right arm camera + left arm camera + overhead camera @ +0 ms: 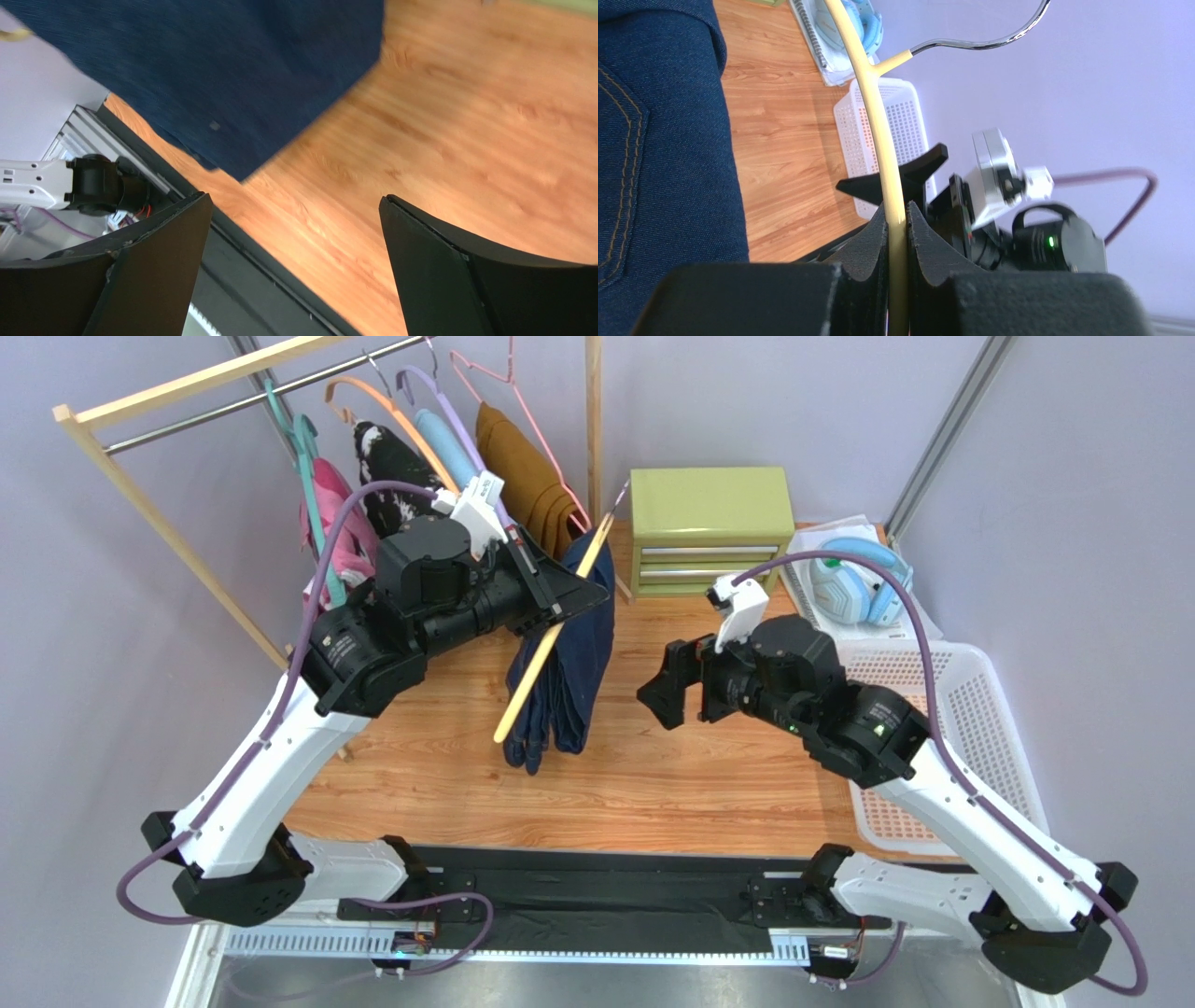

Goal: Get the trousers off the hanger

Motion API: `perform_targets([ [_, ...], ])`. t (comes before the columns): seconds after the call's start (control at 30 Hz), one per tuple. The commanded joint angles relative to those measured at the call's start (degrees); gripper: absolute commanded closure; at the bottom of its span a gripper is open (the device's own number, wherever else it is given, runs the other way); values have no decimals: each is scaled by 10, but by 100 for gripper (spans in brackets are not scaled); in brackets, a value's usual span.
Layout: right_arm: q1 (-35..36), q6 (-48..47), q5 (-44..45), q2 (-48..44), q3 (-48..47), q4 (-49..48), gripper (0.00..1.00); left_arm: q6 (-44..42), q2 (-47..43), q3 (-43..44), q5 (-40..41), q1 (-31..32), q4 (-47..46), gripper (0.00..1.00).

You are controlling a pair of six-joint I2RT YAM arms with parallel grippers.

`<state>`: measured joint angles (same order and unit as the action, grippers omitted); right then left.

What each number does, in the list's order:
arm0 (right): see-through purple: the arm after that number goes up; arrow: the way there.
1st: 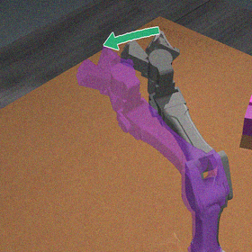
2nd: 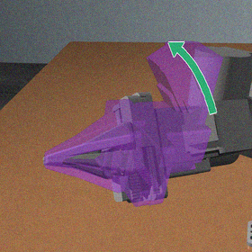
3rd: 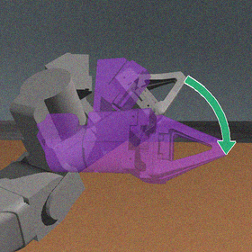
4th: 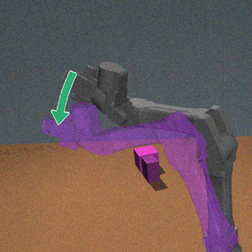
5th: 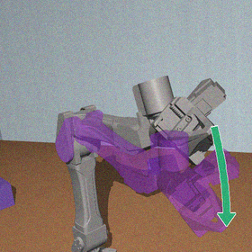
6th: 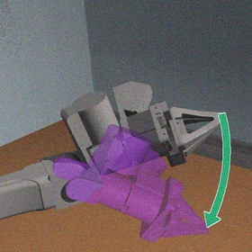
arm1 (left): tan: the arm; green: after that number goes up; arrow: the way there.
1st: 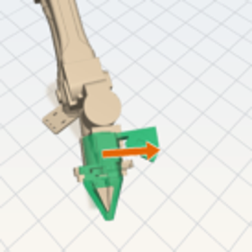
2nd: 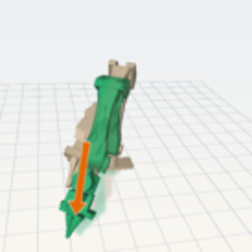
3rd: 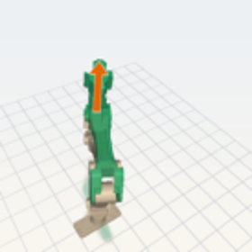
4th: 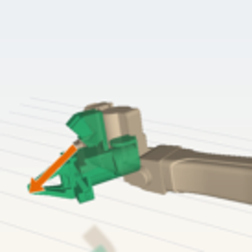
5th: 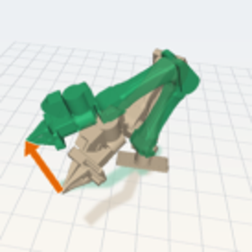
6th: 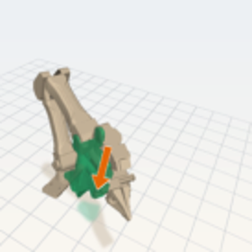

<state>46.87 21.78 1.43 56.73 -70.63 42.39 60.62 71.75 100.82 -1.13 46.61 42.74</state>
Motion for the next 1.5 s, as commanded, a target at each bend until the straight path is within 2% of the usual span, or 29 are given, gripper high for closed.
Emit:
perform_targets([
  [0.0,86,-21,164,9,-19,-116,4,31,-9,40,60,20,-65,100],
  [0.13,153,-41,237,16,-11,-187,5,63,-20,42,111,33,-59,100],
  [0.33,219,-50,304,42,-9,-209,6,80,-37,45,171,52,-59,100],
  [0.7,302,-72,388,109,-52,-215,13,93,-46,65,165,52,-37,100],
  [0.97,316,-76,406,124,-75,-211,17,95,-57,65,170,52,-37,100],
  [1.17,320,-87,403,131,-72,-229,16,105,-60,61,166,52,-37,100],
  [1.47,317,-126,449,166,-93,-256,16,121,-64,53,151,53,-38,100],
])
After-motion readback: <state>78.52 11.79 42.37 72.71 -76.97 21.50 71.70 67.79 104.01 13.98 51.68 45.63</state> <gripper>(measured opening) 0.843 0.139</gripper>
